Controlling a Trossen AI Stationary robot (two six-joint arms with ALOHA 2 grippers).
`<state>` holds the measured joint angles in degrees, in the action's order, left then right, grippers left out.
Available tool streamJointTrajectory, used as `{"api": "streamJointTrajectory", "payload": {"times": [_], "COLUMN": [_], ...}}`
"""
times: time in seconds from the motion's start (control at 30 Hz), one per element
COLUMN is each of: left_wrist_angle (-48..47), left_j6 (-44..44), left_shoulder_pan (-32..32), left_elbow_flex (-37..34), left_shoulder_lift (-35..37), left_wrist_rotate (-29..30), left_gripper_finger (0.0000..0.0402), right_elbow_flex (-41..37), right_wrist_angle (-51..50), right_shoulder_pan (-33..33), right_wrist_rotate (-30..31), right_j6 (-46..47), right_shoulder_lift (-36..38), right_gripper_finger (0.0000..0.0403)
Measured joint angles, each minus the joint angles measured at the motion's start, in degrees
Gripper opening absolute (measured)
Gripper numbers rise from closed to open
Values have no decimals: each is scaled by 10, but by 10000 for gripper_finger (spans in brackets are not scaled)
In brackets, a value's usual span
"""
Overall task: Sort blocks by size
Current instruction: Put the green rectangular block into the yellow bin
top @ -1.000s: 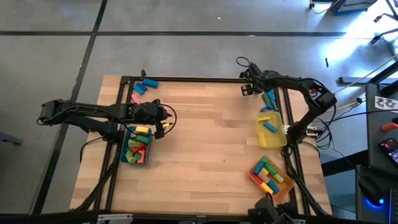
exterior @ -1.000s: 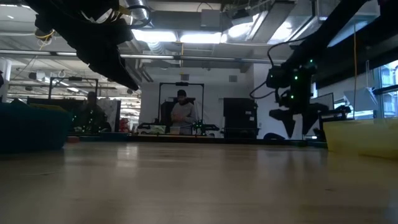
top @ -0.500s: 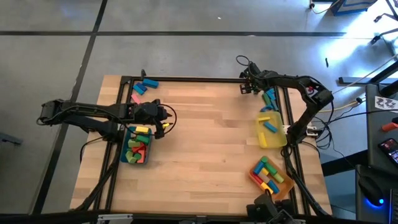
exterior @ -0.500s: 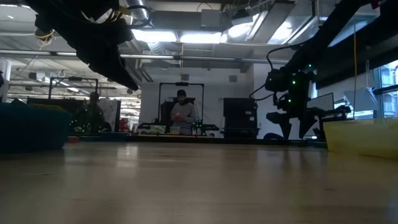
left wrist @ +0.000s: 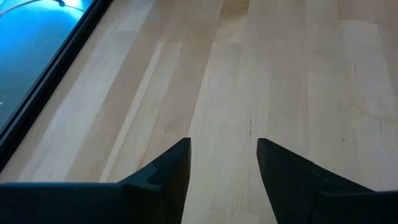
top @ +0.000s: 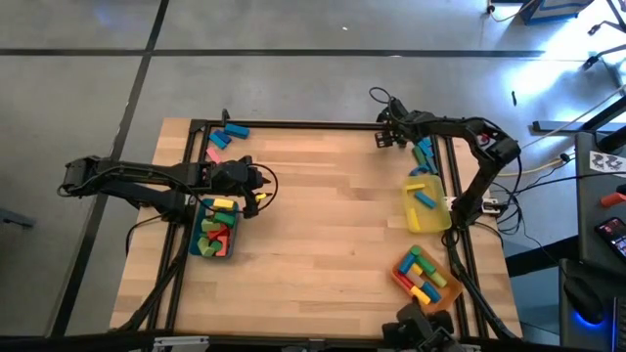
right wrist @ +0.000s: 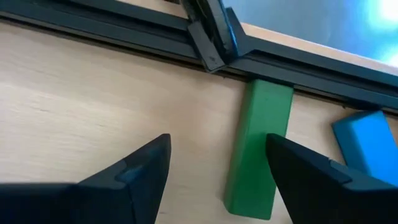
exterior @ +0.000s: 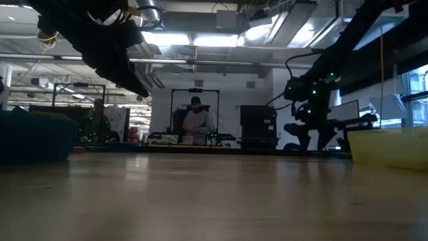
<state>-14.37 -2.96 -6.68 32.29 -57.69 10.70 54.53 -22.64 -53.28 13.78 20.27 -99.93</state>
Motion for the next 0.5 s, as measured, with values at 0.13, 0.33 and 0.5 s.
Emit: {"api": "streamJointTrajectory", "payload": {"times": [0.13,0.33,0.5], "left_wrist_angle": [0,5,5], "left_j6": [-1,-2,-2], "left_shoulder_pan": [0,0,0], "left_elbow_flex": [0,0,0], "left_shoulder_lift": [0,0,0], "left_wrist_rotate": [0,0,0], "left_gripper_finger": [169,169,169], "right_elbow_flex": [2,2,-3], "right_wrist_angle": [-4,-57,-83], "right_shoulder_pan": [1,40,75], "right_wrist_rotate": [-51,-85,-102], "right_j6": [-14,-32,-37], "right_shoulder_lift": [3,12,40], "right_gripper_finger": [263,263,263]}}
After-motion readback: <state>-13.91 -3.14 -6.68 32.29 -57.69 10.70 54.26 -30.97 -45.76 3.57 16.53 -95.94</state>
